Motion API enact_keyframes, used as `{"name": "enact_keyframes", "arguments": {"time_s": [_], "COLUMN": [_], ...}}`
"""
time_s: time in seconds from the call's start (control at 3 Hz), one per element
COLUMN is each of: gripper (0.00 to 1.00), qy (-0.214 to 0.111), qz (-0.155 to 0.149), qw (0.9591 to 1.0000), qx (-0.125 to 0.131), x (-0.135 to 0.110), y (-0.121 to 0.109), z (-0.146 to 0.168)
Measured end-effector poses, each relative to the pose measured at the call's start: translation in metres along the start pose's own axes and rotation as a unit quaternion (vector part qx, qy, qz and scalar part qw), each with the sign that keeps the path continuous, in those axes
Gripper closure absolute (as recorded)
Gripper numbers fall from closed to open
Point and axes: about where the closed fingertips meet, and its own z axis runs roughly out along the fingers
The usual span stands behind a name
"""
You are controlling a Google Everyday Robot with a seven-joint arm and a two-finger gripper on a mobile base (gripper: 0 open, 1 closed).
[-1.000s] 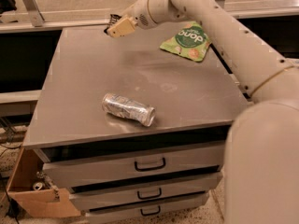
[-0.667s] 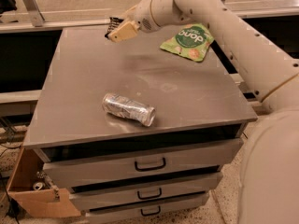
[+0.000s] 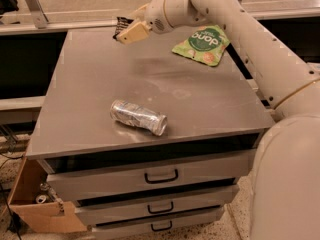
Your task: Pick rxbar chocolate
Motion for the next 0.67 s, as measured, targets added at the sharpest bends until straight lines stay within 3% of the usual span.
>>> {"name": "enact_keyframes", "arguments": {"time_s": [0.33, 0.67], "gripper": [1.00, 1.00], "qy": [-0.019, -0.015], "qz": [-0.012, -0.010], "qw": [0.9995, 0.9981], "qx": [-0.020, -0.059], "x": [-0.009, -0.004], "y": [-0.004, 0.011], "z": [-0.032, -0.061]}}
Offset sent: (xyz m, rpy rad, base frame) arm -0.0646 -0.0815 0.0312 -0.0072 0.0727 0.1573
